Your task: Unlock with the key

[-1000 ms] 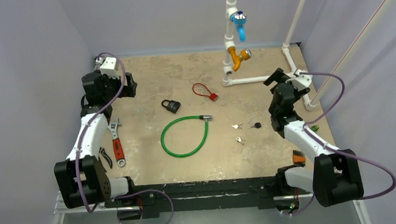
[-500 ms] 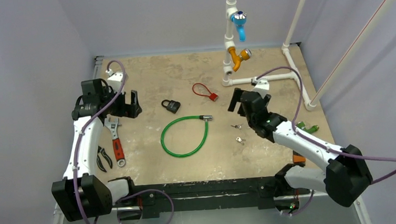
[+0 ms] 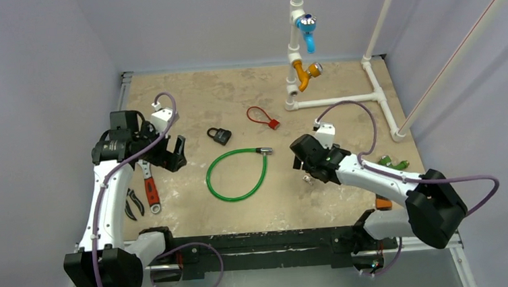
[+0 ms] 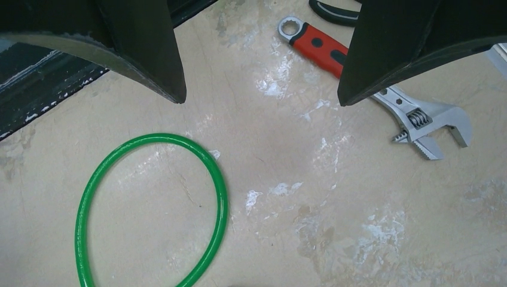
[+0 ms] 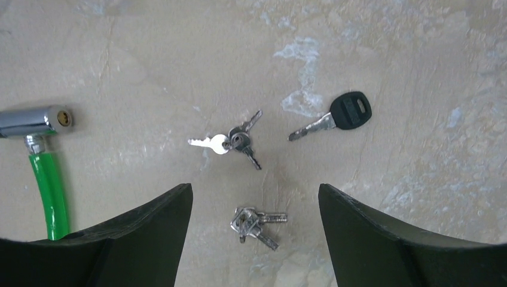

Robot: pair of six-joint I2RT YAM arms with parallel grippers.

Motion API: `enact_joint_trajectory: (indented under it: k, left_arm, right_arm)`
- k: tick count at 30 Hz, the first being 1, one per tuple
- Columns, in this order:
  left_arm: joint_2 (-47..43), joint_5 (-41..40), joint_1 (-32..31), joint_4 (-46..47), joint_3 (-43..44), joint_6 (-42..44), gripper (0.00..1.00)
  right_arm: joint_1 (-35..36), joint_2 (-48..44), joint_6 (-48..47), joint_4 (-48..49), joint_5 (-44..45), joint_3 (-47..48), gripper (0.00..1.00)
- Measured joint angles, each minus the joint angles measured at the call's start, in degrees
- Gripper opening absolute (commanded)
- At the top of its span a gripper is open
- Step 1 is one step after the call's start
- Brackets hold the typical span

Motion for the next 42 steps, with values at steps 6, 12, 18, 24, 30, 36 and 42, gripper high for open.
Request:
enact_joint_trajectory:
  k: [6,12,18,24,30,36,42]
  left_arm:
    - [0.0,-0.7,-0.3,-1.1,0.0,0.9,1.0]
    - [-0.1,-0.8,-0.3,-1.4,0.0,1.5,1.0]
    - [-0.5,-0.8,-0.4,-2.0,0.0,1.7,0.99]
    - [-0.7,-0.8,-0.4,-2.2,0.0,1.7,0.97]
    - [-0.8,-0.8,-0.4,-2.2,0.0,1.7,0.96]
    - [-0.9,-0.7,-0.4,-2.2,0.0,1.6,0.95]
    - [-0.9,-0.3,-0.6,-2.2,0.0,1.4,0.93]
  right_arm:
    - [5.2,0.2,4.9,-3.1,-1.2,-0.3,0.67]
    - [8.5,3.8,7.5,-2.8,-2.6,-1.9,0.58]
    - [8.5,6.3,8.1,-2.5,-2.7,-2.5,0.56]
    - [8.5,8.2,7.6,-1.9,-2.2,-1.9,0.47]
    - [8.9,10.1,7.3,0.0,-1.8,-1.2,0.27]
    - [9.9,10.1,7.4,0.8,-2.3,-1.2,0.15]
    - [13.4,10.2,7.6,0.8,-2.8,-0.8,0.03]
